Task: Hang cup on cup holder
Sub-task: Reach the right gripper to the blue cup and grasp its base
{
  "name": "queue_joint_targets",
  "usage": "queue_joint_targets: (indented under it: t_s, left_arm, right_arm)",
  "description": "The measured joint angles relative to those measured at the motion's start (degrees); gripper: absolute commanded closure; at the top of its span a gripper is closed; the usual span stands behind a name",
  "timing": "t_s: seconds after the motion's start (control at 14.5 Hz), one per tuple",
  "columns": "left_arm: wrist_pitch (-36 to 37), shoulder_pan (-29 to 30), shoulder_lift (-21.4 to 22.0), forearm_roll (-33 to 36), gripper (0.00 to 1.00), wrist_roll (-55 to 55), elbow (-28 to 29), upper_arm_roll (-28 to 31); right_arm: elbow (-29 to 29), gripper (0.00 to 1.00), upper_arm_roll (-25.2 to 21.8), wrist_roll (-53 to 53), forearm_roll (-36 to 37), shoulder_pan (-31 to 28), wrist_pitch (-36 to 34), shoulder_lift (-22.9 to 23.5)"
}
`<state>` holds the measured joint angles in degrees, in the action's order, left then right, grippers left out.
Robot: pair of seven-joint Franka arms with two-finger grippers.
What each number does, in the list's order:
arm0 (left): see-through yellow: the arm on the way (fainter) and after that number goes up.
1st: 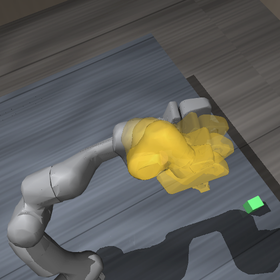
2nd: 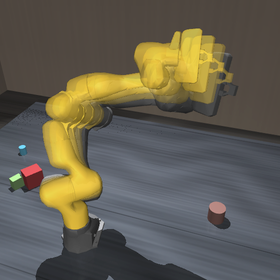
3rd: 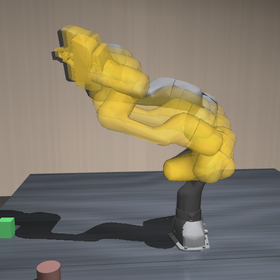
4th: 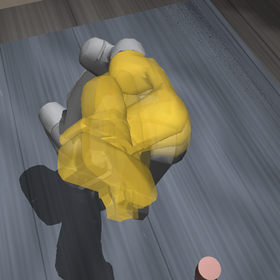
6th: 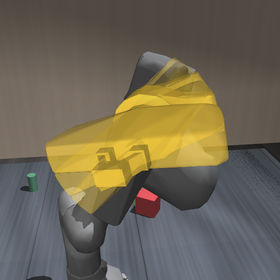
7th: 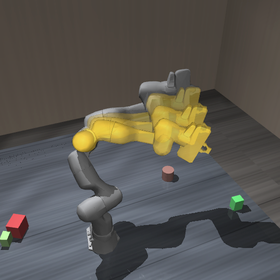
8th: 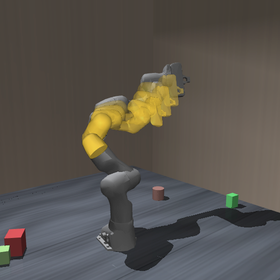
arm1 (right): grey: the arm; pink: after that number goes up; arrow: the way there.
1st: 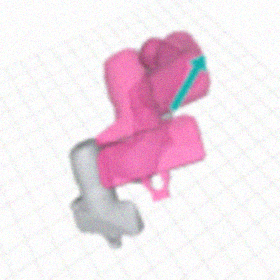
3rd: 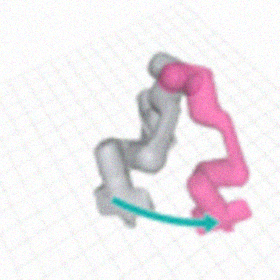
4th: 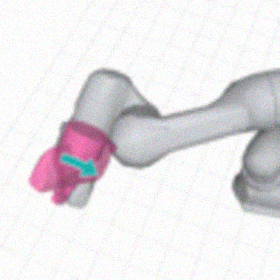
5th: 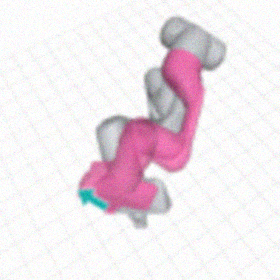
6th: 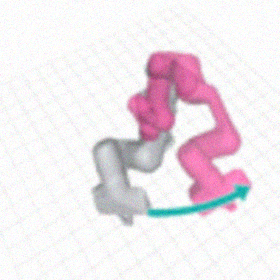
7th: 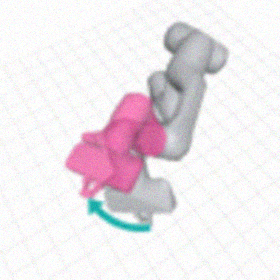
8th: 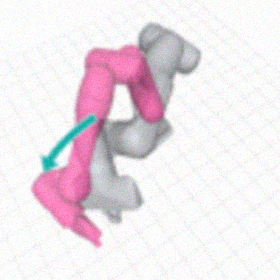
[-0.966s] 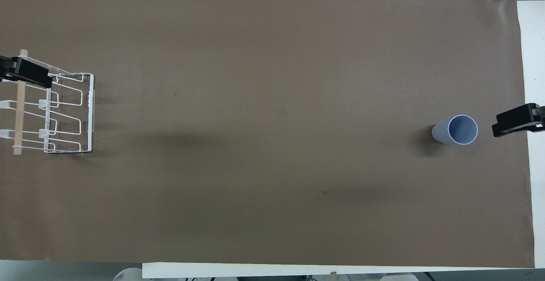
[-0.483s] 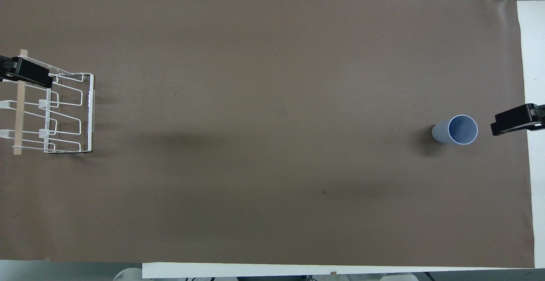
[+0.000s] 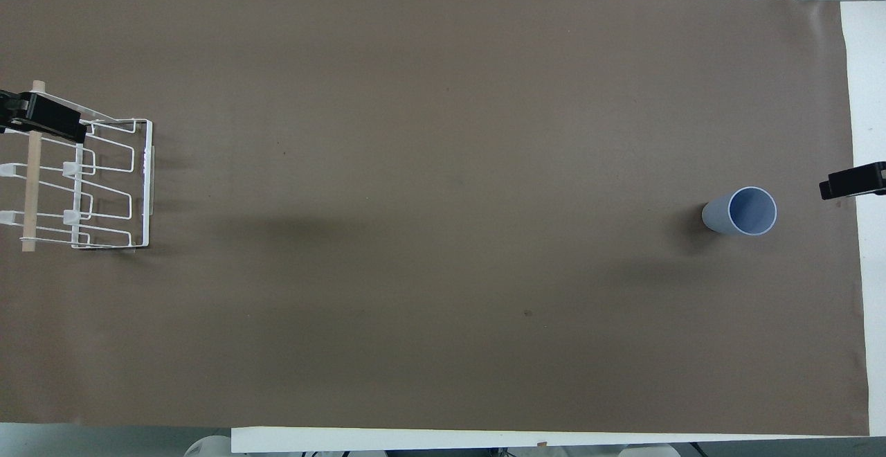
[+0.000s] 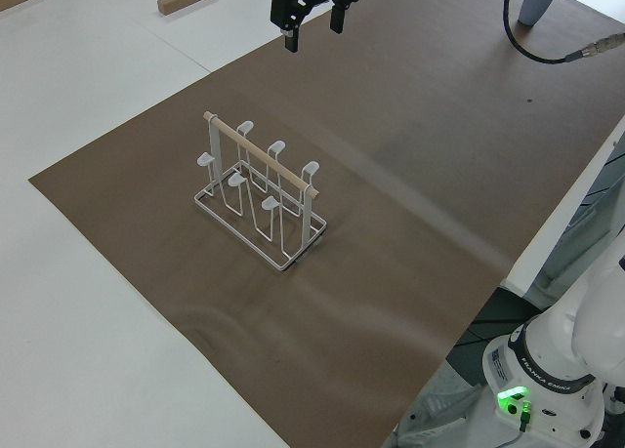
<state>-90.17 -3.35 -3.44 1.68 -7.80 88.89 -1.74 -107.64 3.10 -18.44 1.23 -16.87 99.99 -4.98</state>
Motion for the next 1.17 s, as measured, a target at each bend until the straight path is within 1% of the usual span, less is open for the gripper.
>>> queue_joint_targets:
  t_s: [0.14, 0.28, 0.48, 0.62, 0.9, 0.97, 1.03, 1.1, 1.17]
  left_arm:
    - [0.0, 0.0, 0.0, 0.0, 0.0, 0.2, 0.0, 0.0]
    - [0.0, 0.0, 0.0, 0.0, 0.0, 0.3, 0.1, -0.1]
    - [0.0, 0.0, 0.4, 0.0, 0.0, 0.3, 1.4, -0.1]
    - [0.0, 0.0, 1.2, 0.0, 0.0, 0.4, 3.1, -0.1]
    - [0.0, -0.9, 2.5, -0.2, 0.0, 2.4, 4.9, -0.3]
    - [0.0, -1.0, 2.7, -0.2, 0.0, 2.9, 5.0, -0.4]
    - [0.0, -1.0, 2.7, -0.2, 0.0, 3.4, 5.1, -0.4]
    - [0.0, -0.9, 2.8, -0.2, 0.0, 3.8, 5.1, -0.3]
    - [0.0, -0.9, 2.8, -0.2, 0.0, 4.0, 5.1, -0.3]
  right_arm:
    - [-4.8, 0.0, -0.1, -1.6, 0.0, -1.9, 5.7, 2.0]
    - [-6.7, 0.01, 0.0, -1.8, 0.0, -2.2, 7.2, 4.4]
    - [-9.2, 0.09, 0.3, -1.8, -0.1, -2.1, 10.0, 7.4]
    - [-10.9, 0.11, 0.4, -1.8, -0.1, -1.9, 12.3, 8.1]
    - [-14.1, 0.22, 0.4, -1.8, -0.1, -1.6, 16.5, 8.3]
    - [-14.7, 0.31, 0.4, -1.8, -0.1, -1.5, 17.1, 8.4]
    - [-15.5, 0.48, 0.4, -2.0, -0.1, -1.5, 18.3, 8.4]
    - [-16.6, 0.66, 0.4, -2.6, -0.1, -1.5, 19.8, 8.5]
    - [-17.4, 0.81, 0.4, -3.4, -0.1, -1.5, 20.6, 8.5]
